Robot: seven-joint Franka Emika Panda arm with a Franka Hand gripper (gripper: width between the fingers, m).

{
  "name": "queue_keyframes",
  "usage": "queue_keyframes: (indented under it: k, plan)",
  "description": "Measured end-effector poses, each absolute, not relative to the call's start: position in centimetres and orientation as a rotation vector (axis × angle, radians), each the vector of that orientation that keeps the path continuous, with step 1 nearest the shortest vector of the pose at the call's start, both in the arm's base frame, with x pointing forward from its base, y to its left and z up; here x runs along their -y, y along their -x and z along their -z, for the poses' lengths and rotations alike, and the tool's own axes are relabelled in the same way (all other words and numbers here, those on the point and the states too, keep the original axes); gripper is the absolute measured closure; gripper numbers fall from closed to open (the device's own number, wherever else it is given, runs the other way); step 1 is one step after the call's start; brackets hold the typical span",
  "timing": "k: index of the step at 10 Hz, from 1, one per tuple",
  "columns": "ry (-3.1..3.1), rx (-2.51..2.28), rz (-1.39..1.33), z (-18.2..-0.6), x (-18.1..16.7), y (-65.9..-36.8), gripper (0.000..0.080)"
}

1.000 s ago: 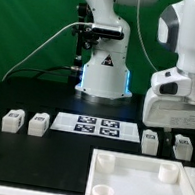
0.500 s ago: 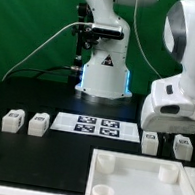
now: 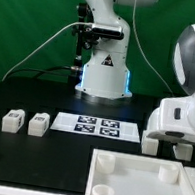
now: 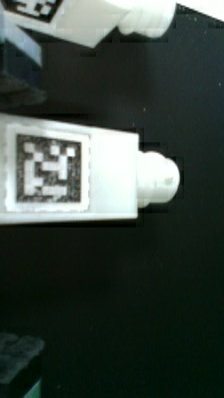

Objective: Assemble one leg

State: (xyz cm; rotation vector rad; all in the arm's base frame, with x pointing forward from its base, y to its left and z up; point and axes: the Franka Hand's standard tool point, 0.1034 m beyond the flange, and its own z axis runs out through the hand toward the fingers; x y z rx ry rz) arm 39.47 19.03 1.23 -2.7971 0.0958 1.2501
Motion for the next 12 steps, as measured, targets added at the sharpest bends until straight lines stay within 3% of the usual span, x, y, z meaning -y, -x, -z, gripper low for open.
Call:
queue_keyframes:
  k: [5, 6, 7, 8, 9, 12]
  plan:
    - [2.8, -0.076, -1.281, -0.5, -19.4, -37.7, 0.015]
    - [2.8, -0.077, -1.282, -0.5, -19.4, -37.7, 0.0244]
    - [2.8, -0.077, -1.282, -0.5, -19.4, -37.7, 0.0244]
    - [2.8, -0.077, -1.282, -0.5, -19.4, -37.7, 0.044]
    - [2.799, -0.077, -1.283, -0.5, -19.4, -37.7, 0.0511]
    - [2.799, -0.077, -1.283, -0.5, -19.4, -37.7, 0.0511]
